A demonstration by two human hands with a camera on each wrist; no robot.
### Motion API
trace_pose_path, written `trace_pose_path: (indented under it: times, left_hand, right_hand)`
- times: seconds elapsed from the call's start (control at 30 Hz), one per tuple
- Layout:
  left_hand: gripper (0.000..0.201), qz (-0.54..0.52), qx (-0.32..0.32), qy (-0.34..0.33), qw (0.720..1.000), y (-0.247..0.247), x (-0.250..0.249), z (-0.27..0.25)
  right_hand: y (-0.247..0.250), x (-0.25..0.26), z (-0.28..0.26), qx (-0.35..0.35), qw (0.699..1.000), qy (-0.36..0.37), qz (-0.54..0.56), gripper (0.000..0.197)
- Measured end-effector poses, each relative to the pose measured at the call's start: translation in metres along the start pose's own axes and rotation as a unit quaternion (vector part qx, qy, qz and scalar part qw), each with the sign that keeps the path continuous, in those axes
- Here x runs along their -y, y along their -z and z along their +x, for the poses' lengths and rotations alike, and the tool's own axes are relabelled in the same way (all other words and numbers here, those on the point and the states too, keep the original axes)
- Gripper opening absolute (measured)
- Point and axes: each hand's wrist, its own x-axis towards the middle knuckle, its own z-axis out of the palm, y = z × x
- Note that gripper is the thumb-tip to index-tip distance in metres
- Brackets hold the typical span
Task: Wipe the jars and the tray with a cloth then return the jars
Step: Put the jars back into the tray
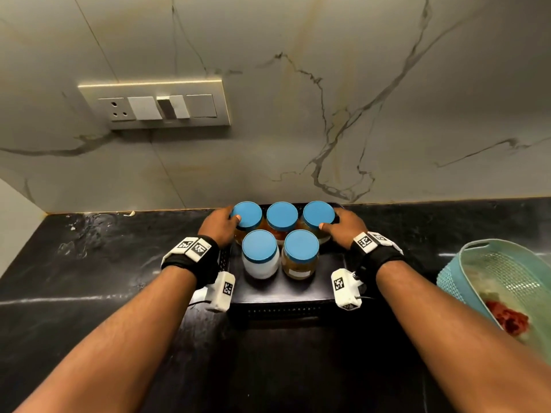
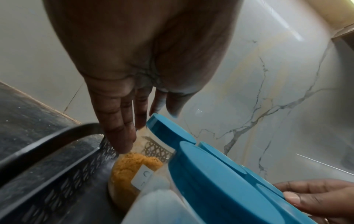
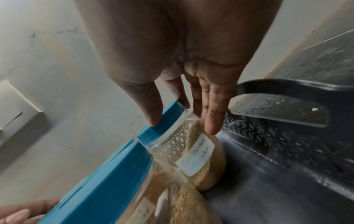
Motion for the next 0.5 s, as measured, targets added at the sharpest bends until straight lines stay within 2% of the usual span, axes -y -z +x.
trace_pose_path:
  times: [0.2,0.3,0.37,0.43,0.5]
  left_hand:
    - [0.046,-0.002,0.003,-0.001,1.0,0.0,-0.004,-0.005]
    - [0.062,0.012,0.004,0.026,1.0,0.002,-0.005,-0.014]
    - [0.064,0.033,-0.024,0.029,0.999,0.004,-0.006,-0.025]
    - [0.057,0.041,-0.054,0.02,0.998,0.003,-0.006,-0.045]
    - [0.061,0.056,-0.029,0.012,0.998,-0.001,-0.007,-0.069]
  right_hand:
    - [0.004,0.0,-0.008,0.014,1.0,-0.004,0.009,0.048]
    - [0.006,0.001,-0.019,-0.016,1.0,-0.003,0.009,0.061]
    - [0.005,0.002,-0.033,-0.054,0.999,-0.002,-0.002,0.07]
    - [0.0,0.004,-0.052,-0.079,0.996,0.028,-0.023,0.073]
    - [-0.011,0.004,-0.069,-0.051,0.994,0.056,-0.073,0.081]
